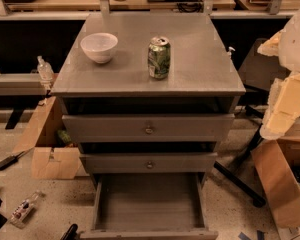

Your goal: Place green can into bottom drawer

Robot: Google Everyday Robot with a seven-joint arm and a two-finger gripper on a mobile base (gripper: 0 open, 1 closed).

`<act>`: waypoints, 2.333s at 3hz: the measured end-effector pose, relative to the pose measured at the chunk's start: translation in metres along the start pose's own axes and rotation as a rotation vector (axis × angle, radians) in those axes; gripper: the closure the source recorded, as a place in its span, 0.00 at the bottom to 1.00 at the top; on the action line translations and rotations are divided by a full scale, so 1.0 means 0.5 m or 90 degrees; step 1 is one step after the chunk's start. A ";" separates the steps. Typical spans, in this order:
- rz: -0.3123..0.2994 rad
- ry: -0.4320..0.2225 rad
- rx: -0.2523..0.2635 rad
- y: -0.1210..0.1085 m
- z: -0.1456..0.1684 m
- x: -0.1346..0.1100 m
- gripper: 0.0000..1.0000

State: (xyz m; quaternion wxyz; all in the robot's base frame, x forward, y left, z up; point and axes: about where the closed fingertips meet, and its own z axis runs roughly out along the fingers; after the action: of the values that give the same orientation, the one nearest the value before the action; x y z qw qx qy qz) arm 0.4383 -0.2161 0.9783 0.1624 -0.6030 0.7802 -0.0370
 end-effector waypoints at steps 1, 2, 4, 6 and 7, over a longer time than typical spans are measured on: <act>0.000 0.000 0.000 0.000 0.000 0.000 0.00; -0.002 -0.033 0.013 -0.020 0.011 -0.012 0.00; 0.080 -0.329 0.092 -0.191 0.093 -0.057 0.00; 0.115 -0.468 0.169 -0.280 0.078 -0.098 0.00; 0.108 -0.506 0.150 -0.308 0.131 -0.146 0.00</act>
Offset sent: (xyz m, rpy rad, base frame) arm 0.0317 0.0082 -0.0089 0.1129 -0.0664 0.0330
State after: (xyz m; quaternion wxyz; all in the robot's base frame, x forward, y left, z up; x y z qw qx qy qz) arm 0.6171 -0.1791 0.9707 0.5212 -0.4811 0.6942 0.1227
